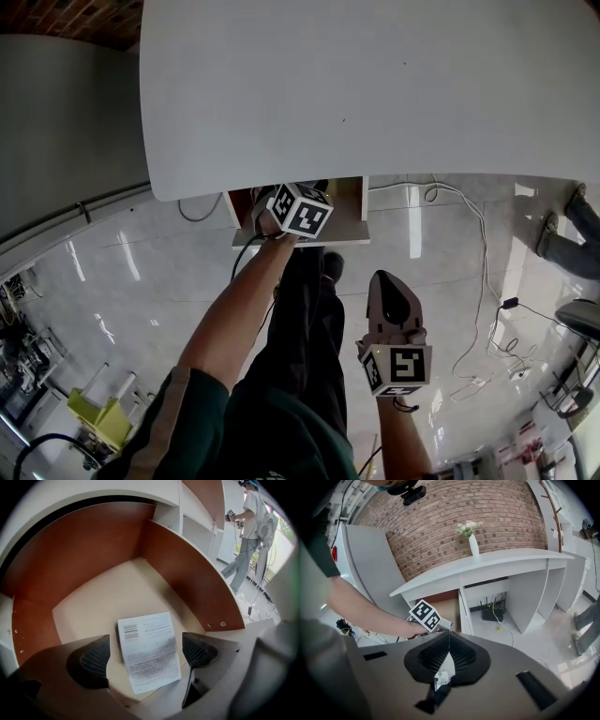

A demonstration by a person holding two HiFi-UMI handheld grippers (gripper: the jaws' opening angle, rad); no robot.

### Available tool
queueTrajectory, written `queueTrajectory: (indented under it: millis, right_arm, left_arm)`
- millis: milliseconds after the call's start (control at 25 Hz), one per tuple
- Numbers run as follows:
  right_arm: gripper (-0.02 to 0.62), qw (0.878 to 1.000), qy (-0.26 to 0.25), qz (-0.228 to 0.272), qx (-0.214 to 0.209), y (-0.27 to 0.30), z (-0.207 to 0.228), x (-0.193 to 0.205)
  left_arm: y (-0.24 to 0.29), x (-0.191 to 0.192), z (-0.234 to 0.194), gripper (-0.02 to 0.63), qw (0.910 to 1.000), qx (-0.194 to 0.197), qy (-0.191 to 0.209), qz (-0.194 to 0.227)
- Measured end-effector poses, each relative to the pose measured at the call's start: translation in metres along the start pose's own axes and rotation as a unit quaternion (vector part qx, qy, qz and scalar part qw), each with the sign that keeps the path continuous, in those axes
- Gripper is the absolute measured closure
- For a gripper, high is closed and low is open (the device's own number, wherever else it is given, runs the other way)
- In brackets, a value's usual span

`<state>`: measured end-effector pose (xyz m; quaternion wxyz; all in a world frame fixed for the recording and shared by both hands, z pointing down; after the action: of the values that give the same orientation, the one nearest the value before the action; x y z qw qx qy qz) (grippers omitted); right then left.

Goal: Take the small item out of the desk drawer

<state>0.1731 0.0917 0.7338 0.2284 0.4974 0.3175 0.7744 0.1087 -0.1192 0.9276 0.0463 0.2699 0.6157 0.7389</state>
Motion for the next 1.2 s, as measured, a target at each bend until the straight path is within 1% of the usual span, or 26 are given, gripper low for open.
queueTrajectory:
  millis: [80,200,320,400,600,840,1040,1120,1200]
  right_arm:
    - [0.571,1.000,0.001,-0.001,0.001,0.000,0.003,0.002]
    - [0.571,1.000,0.005,-0.004,0.002,0.000,0.005,0.003]
    - [0.571,1.000,0.010,-0.006,0.001,0.000,0.004,0.002]
    - [0.572,1.000,0.012,-0.005,0.002,0.001,0.004,0.001]
    - [0.571,1.000,0.005,-0.005,0.000,0.000,0.004,0.003]
    - [0.571,1.000,0.006,0.003,-0.006,0.002,-0.002,-0.008]
    - [0.571,1.000,-0.007,-0.004,-0.011,-0.001,-0.010,-0.015]
    - [0.571,1.000,-0.010,0.004,-0.014,-0.002,-0.013,-0.019]
    - [0.571,1.000,-0.012,0.008,-0.015,-0.005,-0.015,-0.022]
  left_arm:
    - [0.005,0.000,-0.001,0.133,0.9999,0.001,0.005,-0.010]
    - [0.012,0.007,0.000,0.133,0.9992,0.000,0.017,-0.037]
    - [0.017,0.015,0.000,0.133,0.9974,-0.002,0.038,-0.062]
    - [0.018,0.016,0.000,0.135,0.9966,-0.005,0.049,-0.066]
    - [0.012,0.017,-0.003,0.156,0.9958,-0.018,0.069,-0.057]
    - [0.000,0.019,-0.001,0.164,0.9964,-0.015,0.074,-0.037]
    - [-0.016,0.010,-0.002,0.167,0.9960,-0.016,0.087,-0.010]
    - [-0.023,0.009,-0.002,0.169,0.9960,-0.018,0.087,0.000]
    - [-0.032,0.007,0.002,0.170,0.9948,-0.020,0.098,0.014]
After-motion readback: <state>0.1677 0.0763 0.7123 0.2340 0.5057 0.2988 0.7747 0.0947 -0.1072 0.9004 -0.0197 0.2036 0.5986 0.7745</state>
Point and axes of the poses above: the fingertips, and each gripper's own axes: y forward along the fingers, z to its right, x out of its underside, the point moved 2 cm from there along -y, backward along the fingers, and after that the axes turned 1 degree about -z, right-handed, at the moved point
